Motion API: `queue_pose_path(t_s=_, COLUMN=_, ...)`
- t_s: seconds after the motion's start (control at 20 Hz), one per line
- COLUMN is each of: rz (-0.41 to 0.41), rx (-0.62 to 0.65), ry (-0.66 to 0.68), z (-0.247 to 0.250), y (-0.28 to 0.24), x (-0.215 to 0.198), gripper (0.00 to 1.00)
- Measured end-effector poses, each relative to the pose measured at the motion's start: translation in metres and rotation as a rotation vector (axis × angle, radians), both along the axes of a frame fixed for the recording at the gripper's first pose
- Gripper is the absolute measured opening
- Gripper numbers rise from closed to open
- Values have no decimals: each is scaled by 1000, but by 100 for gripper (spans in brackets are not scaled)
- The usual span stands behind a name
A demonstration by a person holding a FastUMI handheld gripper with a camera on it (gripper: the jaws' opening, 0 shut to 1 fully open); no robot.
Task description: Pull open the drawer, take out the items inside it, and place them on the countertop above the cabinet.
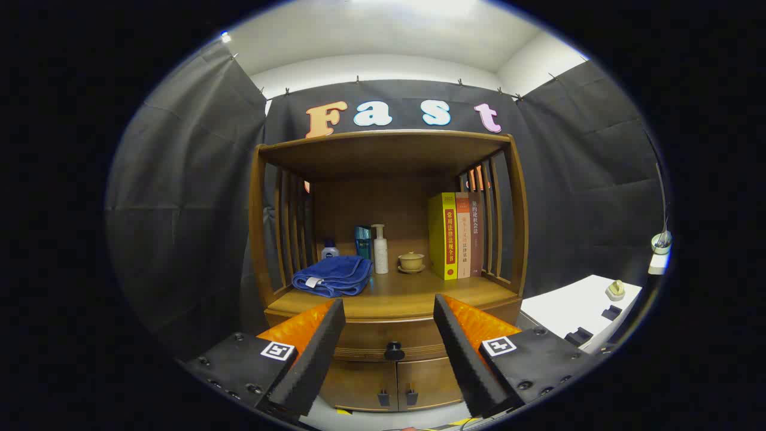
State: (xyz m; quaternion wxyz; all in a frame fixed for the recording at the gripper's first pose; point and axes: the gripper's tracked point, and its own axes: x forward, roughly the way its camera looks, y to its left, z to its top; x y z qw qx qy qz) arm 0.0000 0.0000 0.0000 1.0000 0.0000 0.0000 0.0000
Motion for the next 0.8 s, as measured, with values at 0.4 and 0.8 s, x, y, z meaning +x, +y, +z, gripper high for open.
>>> queue_pose_path(t_s=0.4, rz=-6, rx=-10, ry=1, z=-2, y=0, x=5, gripper=98)
queue_pose_path(t_s=0.8, rz=-10, rx=-12, ry=5, z=-3, y=-1, x=7, gripper=98)
